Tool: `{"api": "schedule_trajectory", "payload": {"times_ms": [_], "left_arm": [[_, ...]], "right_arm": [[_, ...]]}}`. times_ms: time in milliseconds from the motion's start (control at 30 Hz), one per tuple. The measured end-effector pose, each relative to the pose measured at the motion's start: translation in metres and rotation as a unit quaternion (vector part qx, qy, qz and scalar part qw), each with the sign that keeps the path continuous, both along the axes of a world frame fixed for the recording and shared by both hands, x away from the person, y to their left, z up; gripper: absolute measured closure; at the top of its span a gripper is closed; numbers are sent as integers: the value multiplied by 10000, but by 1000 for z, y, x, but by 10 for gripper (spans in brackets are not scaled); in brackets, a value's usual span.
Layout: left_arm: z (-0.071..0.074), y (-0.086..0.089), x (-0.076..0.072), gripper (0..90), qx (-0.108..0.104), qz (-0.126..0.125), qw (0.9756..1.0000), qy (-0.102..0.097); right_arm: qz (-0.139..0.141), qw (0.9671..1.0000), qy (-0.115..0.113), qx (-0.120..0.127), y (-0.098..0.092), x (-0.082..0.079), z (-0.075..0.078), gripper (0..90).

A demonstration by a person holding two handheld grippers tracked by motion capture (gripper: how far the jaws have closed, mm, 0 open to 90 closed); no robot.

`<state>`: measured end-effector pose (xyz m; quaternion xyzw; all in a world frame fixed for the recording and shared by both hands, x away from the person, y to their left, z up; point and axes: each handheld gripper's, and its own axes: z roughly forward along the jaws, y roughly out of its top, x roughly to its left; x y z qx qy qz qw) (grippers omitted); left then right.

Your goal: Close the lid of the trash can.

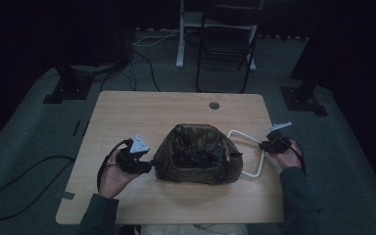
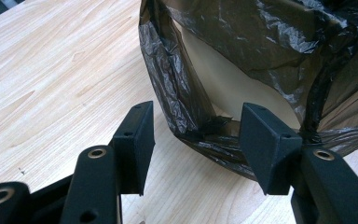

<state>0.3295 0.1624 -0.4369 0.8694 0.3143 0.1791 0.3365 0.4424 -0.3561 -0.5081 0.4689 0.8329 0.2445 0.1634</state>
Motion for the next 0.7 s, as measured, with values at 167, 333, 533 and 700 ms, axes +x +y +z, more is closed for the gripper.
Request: {"api": "schedule_trajectory", "payload": {"times_ms": [167, 333, 533, 700], "left_arm": [[0, 0, 0, 460, -1, 1, 10000, 0], [0, 0, 0, 460, 4, -1, 10000, 1], [0, 0, 0, 460, -1, 2, 10000, 1], [0, -1, 0, 460, 2, 1, 10000, 7]], "right_arm": [[-73, 9999, -76, 12, -4, 0, 5, 773], [-132, 9998, -136, -18, -8, -1, 10, 773], [-196, 9996, -177, -28, -13, -1, 15, 773], [-248, 9994, -224, -55, -17, -1, 21, 773]]}}
